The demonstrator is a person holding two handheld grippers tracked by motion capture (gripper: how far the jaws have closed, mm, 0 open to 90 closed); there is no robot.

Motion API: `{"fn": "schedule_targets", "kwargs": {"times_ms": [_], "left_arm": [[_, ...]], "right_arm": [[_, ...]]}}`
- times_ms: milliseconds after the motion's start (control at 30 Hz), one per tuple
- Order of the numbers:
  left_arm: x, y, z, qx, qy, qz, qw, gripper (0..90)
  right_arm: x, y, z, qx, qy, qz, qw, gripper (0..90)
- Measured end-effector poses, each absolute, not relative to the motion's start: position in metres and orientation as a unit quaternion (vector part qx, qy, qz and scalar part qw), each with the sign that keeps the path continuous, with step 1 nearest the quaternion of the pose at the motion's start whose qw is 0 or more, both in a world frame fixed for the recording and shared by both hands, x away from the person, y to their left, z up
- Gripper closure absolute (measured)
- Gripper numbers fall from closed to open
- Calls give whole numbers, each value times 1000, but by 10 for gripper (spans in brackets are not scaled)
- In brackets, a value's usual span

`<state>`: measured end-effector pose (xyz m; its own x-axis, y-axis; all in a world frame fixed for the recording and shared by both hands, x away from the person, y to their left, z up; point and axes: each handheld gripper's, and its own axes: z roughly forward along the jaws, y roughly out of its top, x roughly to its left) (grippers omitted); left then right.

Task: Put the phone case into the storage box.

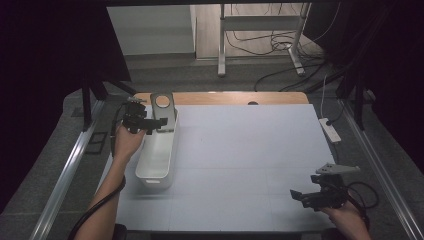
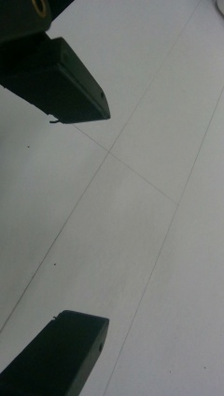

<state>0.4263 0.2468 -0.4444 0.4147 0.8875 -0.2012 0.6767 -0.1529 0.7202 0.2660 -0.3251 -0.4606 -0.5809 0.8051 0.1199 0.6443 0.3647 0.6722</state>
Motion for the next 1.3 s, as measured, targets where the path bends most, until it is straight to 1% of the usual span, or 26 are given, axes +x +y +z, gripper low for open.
{"fn": "schedule_targets", "kwargs": {"times_ms": [200, 367, 533, 1000, 1300], "left_arm": [[423, 247, -442, 748, 505, 129, 410, 18], [420, 244, -440, 758, 491, 126, 411, 18], [418, 245, -438, 753, 481, 121, 433, 22], [406, 237, -436, 768, 455, 127, 432, 21], [395, 235, -437, 770, 448, 127, 436, 18]], "right_arm": [[266, -325, -461, 443, 818, 348, 114, 30], [266, -325, -460, 443, 819, 347, 114, 30], [266, -325, -461, 442, 819, 347, 114, 30], [266, -325, -460, 443, 818, 349, 115, 30], [266, -325, -460, 442, 819, 348, 115, 30]]}}
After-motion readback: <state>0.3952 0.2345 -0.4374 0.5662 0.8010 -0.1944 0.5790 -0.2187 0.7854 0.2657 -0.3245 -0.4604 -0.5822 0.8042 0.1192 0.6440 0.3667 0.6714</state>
